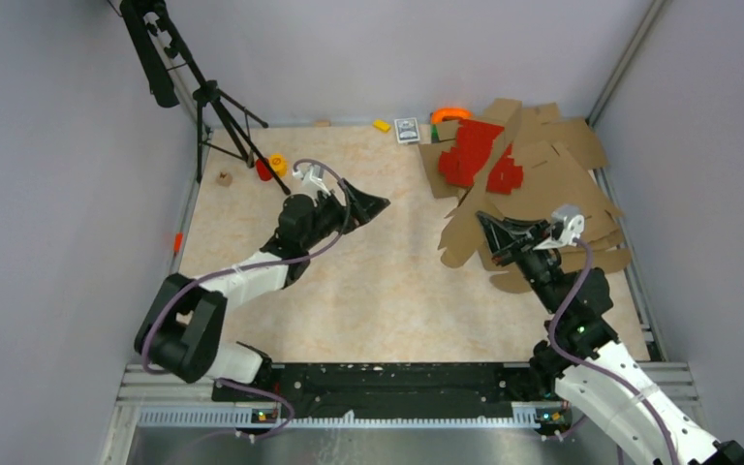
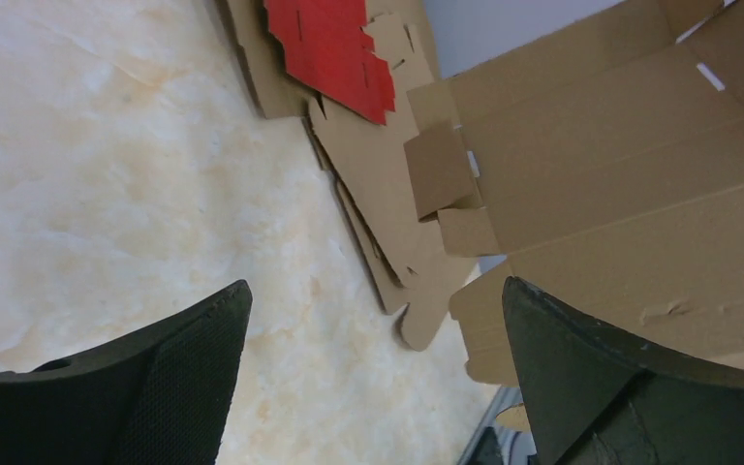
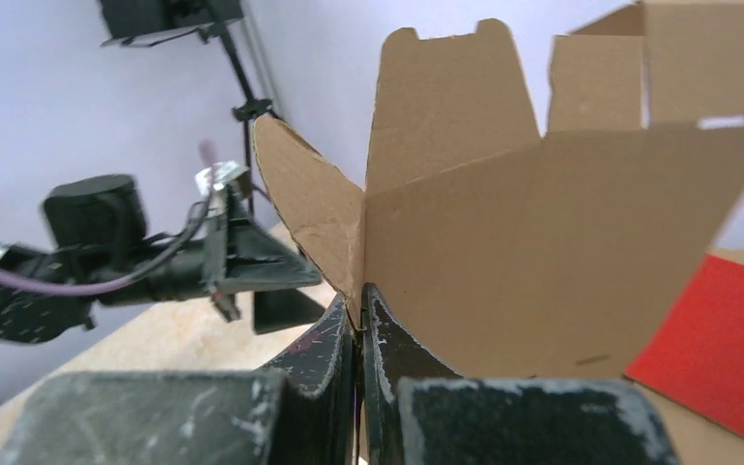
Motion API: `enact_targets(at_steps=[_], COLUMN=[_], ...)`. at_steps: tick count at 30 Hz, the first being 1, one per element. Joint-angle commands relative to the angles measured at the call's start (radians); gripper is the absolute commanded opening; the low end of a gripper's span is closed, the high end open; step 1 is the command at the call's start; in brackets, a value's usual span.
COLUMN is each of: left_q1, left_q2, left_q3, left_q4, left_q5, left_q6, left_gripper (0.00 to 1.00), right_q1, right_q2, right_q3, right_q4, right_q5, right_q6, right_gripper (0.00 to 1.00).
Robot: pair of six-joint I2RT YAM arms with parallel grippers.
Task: Fold the paper box
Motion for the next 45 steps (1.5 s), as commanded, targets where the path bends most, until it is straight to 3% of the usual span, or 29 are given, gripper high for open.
enact_targets(at_steps=[1, 10, 15, 20, 28, 31, 37, 42, 45], left_q1=[0.001, 0.000, -0.002, -0.015, -0.017, -0.017, -0.016, -0.007, -0.001], left_q2=[0.111, 0.236, 0.245, 0.287, 0.317, 0.352, 0.451, 0.439, 0.417], left_q3=[0.058, 0.131, 0.085, 0.038, 0.019, 0.032, 0.052, 0.004, -0.028], left_q4=[0.263, 0.258, 0.226, 0.295, 0.207, 0.197, 0.251, 0.303, 0.337], left_q5=[0.100, 0.174, 0.212, 0.232, 0.185, 0.191, 0.236, 0.211, 0.205], left_q6=[-0.188, -0.230, -0.260, -0.334, -0.310, -0.290, -0.280, -0.282, -0.288], left_gripper=[0.99, 0.99, 0.98, 0.95, 0.75, 0.61, 0.24, 0.22, 0.27], right_q1=[0.010, 0.010, 0.010, 0.010, 0.010, 0.010, 0.010, 0.010, 0.010], right_q2=[0.006, 0.113, 0.144, 0.184, 0.239, 0.239, 0.222, 0.206, 0.203], right_q3=[0.009, 0.123, 0.134, 0.143, 0.190, 0.204, 0.222, 0.220, 0.219], right_q4=[0.073, -0.032, -0.006, 0.044, 0.050, 0.034, -0.019, -0.059, -0.069], right_q5=[-0.158, -0.424, -0.448, -0.512, -0.591, -0.600, -0.576, -0.547, -0.544], right_q6=[-0.060, -0.096, -0.081, -0.063, -0.056, -0.066, -0.097, -0.121, -0.128], right_gripper=[0.00, 0.00, 0.00, 0.00, 0.00, 0.00, 0.00, 0.00, 0.00])
